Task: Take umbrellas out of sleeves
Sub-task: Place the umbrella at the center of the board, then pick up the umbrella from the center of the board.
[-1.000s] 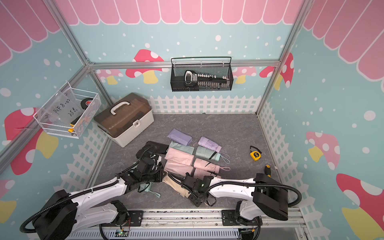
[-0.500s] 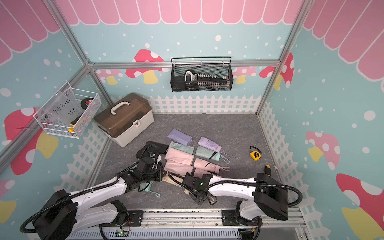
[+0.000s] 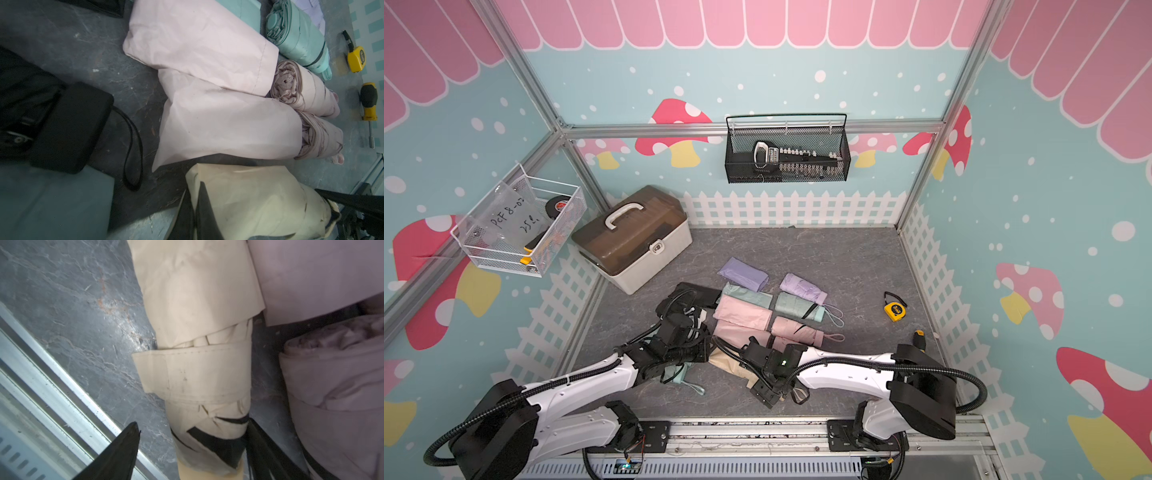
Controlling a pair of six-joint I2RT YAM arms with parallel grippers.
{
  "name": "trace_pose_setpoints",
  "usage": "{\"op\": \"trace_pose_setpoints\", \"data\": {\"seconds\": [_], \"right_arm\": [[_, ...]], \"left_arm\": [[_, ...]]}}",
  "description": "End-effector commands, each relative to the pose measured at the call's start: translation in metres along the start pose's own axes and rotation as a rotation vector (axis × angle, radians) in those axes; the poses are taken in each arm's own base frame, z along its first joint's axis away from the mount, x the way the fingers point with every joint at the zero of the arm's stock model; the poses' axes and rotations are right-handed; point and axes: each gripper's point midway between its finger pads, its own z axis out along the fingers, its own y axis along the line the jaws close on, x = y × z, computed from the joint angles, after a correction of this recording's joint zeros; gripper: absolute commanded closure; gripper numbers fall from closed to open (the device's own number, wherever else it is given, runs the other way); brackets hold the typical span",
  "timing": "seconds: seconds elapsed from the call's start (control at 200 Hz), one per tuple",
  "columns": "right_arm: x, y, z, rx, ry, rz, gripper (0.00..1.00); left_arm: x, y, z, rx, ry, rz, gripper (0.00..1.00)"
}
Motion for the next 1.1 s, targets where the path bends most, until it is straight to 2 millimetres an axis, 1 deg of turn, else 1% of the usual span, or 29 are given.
{"op": "trace_pose_setpoints", "data": {"seconds": [0.0, 0.075, 0.14, 0.195, 0.25, 0.295, 0.325, 0.435, 0.61, 0.7, 0.75, 0.82, 0.936, 0.976, 1.096], "right_arm": [[-0.017, 0.000, 0.004, -0.005, -0.025, -0.025, 0.24], [-0.021, -0.006, 0.007, 0.021, -0.017, -0.027, 0.24], [-0.021, -0.014, 0.009, 0.067, 0.004, -0.027, 0.24], [-0.022, -0.017, 0.009, 0.088, 0.004, -0.034, 0.23], [-0.024, -0.016, 0.009, 0.078, -0.007, -0.042, 0.21], [-0.025, -0.012, 0.010, 0.057, -0.009, -0.054, 0.14], [-0.025, -0.010, 0.012, 0.043, -0.008, -0.061, 0.12], [-0.024, -0.005, 0.020, 0.017, 0.014, -0.069, 0.13], [-0.026, -0.004, 0.028, 0.016, 0.010, -0.062, 0.21], [-0.029, -0.004, 0.030, 0.019, 0.004, -0.057, 0.28], [-0.027, -0.004, 0.030, 0.020, 0.008, -0.057, 0.34], [-0.022, -0.003, 0.031, 0.011, 0.016, -0.056, 0.46], [-0.010, 0.001, 0.027, -0.024, 0.041, -0.065, 0.56], [-0.006, 0.002, 0.025, -0.038, 0.057, -0.067, 0.58], [0.008, 0.007, 0.018, -0.074, 0.103, -0.065, 0.58]], "left_arm": [[-0.009, -0.004, 0.000, 0.011, -0.023, 0.019, 1.00], [-0.010, -0.005, 0.000, 0.012, -0.025, 0.022, 1.00], [-0.010, -0.005, 0.000, 0.014, -0.023, 0.023, 1.00], [-0.011, -0.006, -0.001, 0.015, -0.025, 0.022, 1.00], [-0.011, -0.006, -0.002, 0.017, -0.027, 0.023, 1.00], [-0.011, -0.006, -0.002, 0.015, -0.030, 0.023, 1.00], [-0.011, -0.005, -0.003, 0.015, -0.032, 0.023, 1.00], [-0.010, -0.005, -0.002, 0.017, -0.027, 0.021, 1.00], [-0.010, -0.006, -0.001, 0.020, -0.028, 0.017, 1.00], [-0.010, -0.005, 0.000, 0.021, -0.025, 0.015, 1.00], [-0.010, -0.006, 0.000, 0.023, -0.026, 0.016, 1.00], [-0.010, -0.005, 0.000, 0.020, -0.026, 0.014, 1.00], [-0.011, -0.005, -0.001, 0.013, -0.031, 0.022, 1.00], [-0.012, -0.004, -0.001, 0.008, -0.032, 0.027, 1.00], [-0.013, -0.002, 0.001, -0.009, -0.030, 0.042, 1.00]]}}
